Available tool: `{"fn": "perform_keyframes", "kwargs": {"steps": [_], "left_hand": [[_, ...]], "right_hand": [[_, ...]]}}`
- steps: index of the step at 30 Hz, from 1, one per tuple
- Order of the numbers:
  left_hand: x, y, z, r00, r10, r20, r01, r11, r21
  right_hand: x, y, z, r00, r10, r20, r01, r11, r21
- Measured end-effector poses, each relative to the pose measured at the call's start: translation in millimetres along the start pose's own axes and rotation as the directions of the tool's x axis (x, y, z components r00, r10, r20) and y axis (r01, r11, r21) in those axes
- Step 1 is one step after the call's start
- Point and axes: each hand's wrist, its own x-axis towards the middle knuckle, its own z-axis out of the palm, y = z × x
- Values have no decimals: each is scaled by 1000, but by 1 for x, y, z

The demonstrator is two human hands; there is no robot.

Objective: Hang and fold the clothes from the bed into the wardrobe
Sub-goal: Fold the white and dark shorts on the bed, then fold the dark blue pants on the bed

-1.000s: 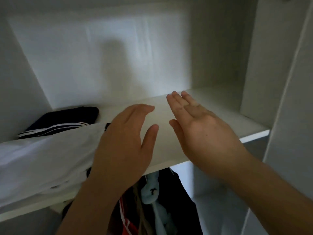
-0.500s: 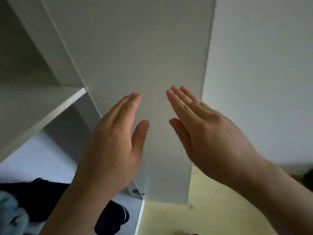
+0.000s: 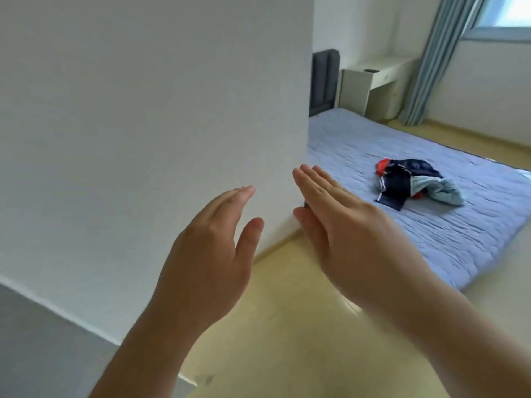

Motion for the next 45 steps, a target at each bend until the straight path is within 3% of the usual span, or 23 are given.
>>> {"fn": "perform_keyframes", "kwargs": {"steps": [8,14,28,39,45], "left_hand": [[113,124,165,979,121,167,-82,971,-225],[180,185,256,954,173,244,-99,953,-285],[366,248,497,904,186,385,-39,933,-357],[524,348,660,783,258,566,-77,943,-323],[572,392,751,743,146,653,-4,977,-214]], "right_hand": [[-33,200,-57,967,254,17,-250,961,-121],[-33,320,-85,917,395,49,-383,910,-161],[26,614,-78,812,541,219,-467,828,-312],[69,840,-100,696,659,285,-581,750,-315],[86,979,-91,659,623,422,-568,780,-263]]}}
